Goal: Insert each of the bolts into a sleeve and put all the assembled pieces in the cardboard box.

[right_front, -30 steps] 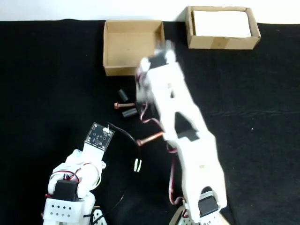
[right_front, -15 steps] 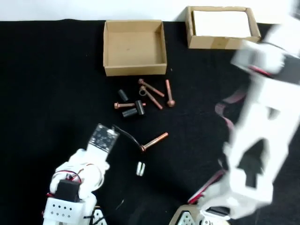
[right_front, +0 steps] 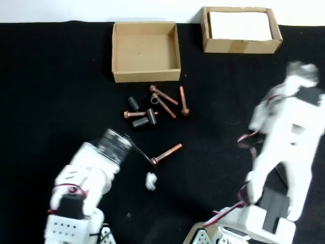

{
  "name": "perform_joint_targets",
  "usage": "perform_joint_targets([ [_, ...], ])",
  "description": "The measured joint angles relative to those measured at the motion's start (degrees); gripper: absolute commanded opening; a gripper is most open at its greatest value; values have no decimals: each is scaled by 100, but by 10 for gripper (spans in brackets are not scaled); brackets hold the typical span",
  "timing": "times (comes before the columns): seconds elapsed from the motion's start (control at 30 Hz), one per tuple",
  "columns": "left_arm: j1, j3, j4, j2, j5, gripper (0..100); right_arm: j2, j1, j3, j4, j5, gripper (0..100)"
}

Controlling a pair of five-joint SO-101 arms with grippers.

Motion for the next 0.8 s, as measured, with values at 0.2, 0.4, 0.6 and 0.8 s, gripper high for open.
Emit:
perform_joint_targets([
  [0.2, -246, -2347, 897, 2637, 659, 38, -193, -396, 1503, -2004, -563, 6],
  [0.4, 18, -5495, 2690, 6646, 721, 25, -193, -580, 2954, -4220, -1213, 6],
  [0.6, 853, -8580, 4000, 9723, 1099, 9, -220, -703, 4149, -5978, -1310, 6],
  [0.8, 1758, -10936, 4246, 11191, 3059, 53, -237, -703, 4281, -6321, -1310, 6],
])
